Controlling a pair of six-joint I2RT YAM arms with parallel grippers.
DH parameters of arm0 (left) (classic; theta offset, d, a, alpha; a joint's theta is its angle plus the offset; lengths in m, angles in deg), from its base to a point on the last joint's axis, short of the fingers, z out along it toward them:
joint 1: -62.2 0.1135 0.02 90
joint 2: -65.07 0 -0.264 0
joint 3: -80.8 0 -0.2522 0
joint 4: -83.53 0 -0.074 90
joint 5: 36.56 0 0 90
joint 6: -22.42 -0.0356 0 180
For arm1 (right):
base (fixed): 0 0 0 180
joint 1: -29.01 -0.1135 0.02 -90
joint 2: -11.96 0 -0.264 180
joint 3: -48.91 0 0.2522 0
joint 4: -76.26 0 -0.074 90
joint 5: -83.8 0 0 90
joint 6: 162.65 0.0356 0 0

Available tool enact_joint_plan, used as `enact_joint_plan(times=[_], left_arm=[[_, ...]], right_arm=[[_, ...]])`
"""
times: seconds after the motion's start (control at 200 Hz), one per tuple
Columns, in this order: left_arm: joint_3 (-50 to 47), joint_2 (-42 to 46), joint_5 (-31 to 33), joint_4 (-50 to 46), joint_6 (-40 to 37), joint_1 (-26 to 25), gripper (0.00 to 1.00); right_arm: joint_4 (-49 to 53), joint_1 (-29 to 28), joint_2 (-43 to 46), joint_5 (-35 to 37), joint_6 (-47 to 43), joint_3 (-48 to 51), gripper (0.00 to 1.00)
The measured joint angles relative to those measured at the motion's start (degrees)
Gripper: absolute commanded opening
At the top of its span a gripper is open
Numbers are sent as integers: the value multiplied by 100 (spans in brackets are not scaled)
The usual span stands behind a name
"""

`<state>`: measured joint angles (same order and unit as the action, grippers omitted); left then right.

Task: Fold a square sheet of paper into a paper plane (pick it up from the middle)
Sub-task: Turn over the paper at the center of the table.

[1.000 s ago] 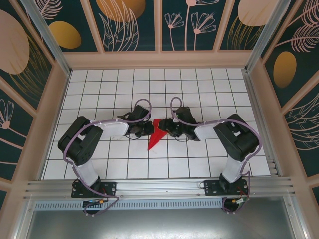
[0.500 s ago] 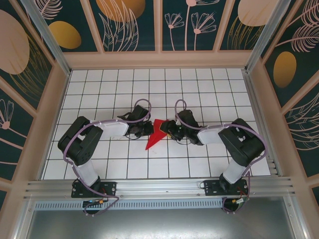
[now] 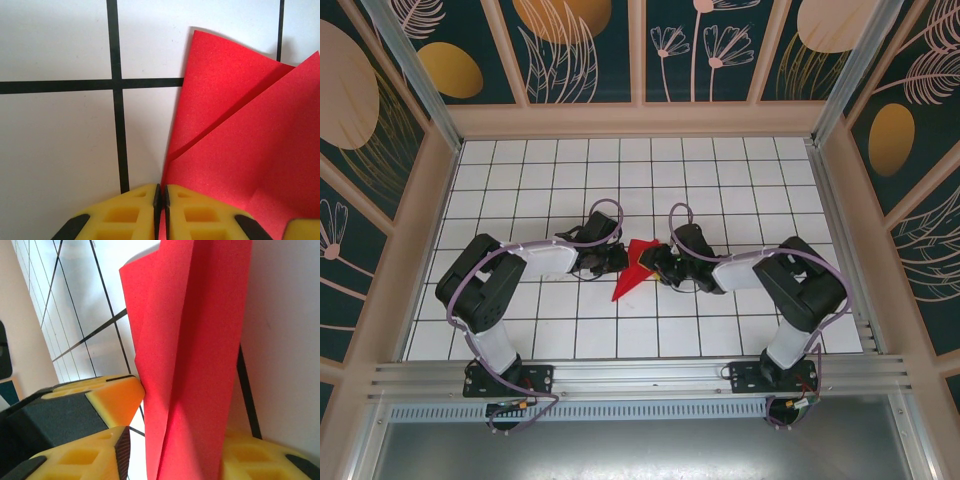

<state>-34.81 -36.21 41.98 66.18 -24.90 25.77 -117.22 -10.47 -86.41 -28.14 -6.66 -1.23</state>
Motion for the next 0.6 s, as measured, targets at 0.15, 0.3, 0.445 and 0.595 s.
enact_joint_plan(times=[0.15,0.3,0.445,0.595], left_arm=[[-2,0,0,4,0,0,16],[-17,11,0,20,0,0,16],[-61,55,2,37,17,0,16],[-177,192,20,-7,90,0,16]], right_arm=[[-92,-2,-155,4,42,-127,36],[-103,-7,-308,2,35,-247,28],[-103,-7,-437,0,-37,-378,16],[87,-7,-439,2,-278,-540,7]])
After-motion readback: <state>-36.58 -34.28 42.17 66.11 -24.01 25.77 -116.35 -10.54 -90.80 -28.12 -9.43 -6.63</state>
